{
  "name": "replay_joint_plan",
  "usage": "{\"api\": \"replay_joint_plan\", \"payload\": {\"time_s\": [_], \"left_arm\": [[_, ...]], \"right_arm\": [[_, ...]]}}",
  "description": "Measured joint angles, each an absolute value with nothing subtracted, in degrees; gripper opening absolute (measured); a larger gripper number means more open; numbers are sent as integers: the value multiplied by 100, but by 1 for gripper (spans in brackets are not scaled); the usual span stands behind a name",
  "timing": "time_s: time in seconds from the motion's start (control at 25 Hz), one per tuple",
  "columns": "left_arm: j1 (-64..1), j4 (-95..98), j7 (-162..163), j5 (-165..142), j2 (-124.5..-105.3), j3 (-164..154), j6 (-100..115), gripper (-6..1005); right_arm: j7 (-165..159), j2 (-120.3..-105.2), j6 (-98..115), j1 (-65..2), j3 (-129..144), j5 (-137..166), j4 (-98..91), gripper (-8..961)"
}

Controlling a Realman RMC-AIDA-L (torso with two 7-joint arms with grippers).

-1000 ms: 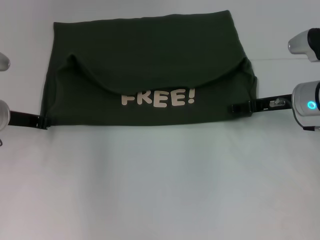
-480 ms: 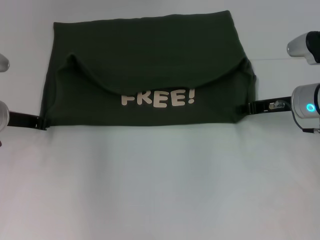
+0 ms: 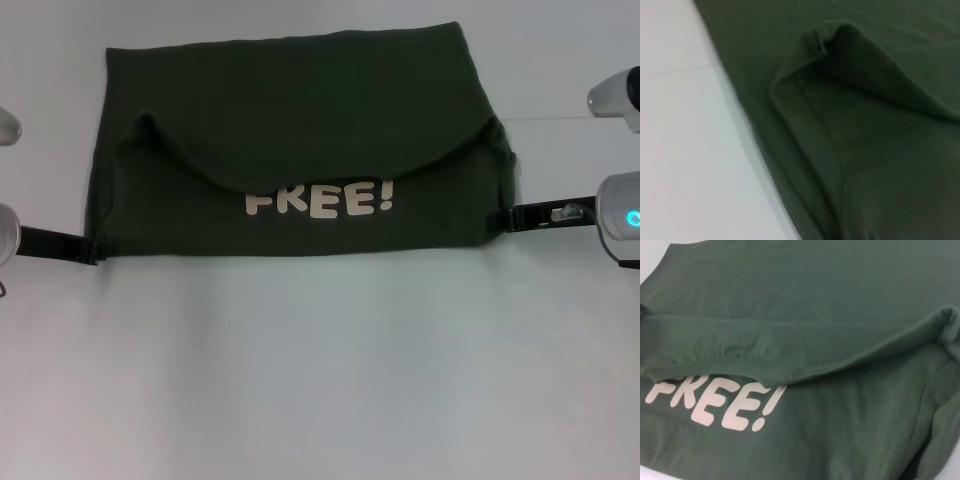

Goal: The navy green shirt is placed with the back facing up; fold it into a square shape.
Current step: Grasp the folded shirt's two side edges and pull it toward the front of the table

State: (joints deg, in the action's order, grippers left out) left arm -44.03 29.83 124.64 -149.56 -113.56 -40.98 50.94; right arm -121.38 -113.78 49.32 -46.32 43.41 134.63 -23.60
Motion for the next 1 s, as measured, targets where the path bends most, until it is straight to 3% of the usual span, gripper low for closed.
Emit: {"api": "replay_joint_plan", "payload": {"time_s": [0.44, 1.0], "left_arm": [[-4259, 3391, 12433, -14890, -11261, -4070, 6146, 54], [-4142, 3903, 11950, -14904, -11027, -4070, 8325, 53]], "right_arm": [[-11954, -11340, 5993, -4143, 4298, 13349, -3096, 47], [-11243, -11020, 7472, -3508, 4175, 12757, -3252, 47]]}}
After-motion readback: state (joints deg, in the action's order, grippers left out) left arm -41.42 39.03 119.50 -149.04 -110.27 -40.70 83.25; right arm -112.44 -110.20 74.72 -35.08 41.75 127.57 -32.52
